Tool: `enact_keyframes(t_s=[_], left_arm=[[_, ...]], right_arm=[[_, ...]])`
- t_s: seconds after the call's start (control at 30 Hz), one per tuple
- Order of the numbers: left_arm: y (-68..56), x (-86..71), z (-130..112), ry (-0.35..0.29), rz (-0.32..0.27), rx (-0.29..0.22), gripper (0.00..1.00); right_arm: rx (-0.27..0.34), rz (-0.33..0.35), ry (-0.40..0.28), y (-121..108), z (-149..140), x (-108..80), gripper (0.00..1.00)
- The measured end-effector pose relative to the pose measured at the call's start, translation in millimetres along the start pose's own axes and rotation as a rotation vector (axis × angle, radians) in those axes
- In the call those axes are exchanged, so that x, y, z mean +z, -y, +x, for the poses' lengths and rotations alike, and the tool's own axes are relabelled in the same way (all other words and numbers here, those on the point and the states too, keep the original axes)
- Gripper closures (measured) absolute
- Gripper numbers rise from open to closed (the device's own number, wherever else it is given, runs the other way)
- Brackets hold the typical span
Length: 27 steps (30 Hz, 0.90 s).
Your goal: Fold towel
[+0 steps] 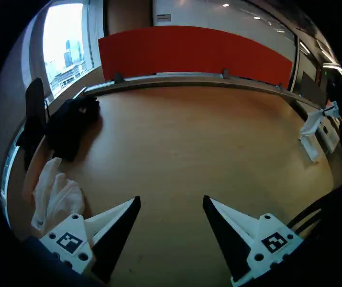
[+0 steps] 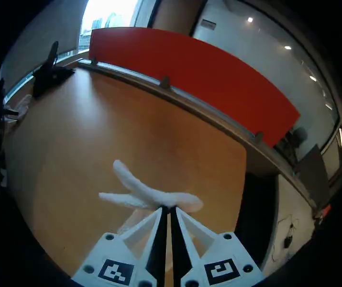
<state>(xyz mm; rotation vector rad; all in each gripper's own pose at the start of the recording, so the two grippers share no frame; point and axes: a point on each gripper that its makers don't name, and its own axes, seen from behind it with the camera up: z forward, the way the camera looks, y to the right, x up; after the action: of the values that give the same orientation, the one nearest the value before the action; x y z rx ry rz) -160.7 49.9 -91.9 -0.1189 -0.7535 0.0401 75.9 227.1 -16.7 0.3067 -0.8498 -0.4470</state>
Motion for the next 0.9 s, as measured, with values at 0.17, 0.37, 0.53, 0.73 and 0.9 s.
enact_keyframes(t_s=[0.17,0.37,0.53,0.73,0.9], left_arm=[[-1.0,-0.6,-1.7,0.002,-0.001,0.002,0.03],[-1.1,-1.4,-3.9,0.005,-0.001,0.004,0.03],[-0.1,-2.3,-6.4,0.008,0.001,0.006,0.03],[1.9,-3.9,-8.2,0.010,0.005,0.008,0.03],[4.0,-4.7,-9.1,0.010,0.008,0.009,0.03]], right_arm=[[0.012,-0.017,0.055,-5.0,-33.7,-3.5,0.96],[0.031,-0.030,0.106,-6.9,-66.5,-6.1,0.96],[0.042,-0.038,0.145,-6.5,-89.8,-5.8,0.96],[0.071,-0.043,0.182,-3.7,-115.3,-3.2,0.96],[0.092,-0.049,0.212,-1.8,-135.0,-0.7,0.96]])
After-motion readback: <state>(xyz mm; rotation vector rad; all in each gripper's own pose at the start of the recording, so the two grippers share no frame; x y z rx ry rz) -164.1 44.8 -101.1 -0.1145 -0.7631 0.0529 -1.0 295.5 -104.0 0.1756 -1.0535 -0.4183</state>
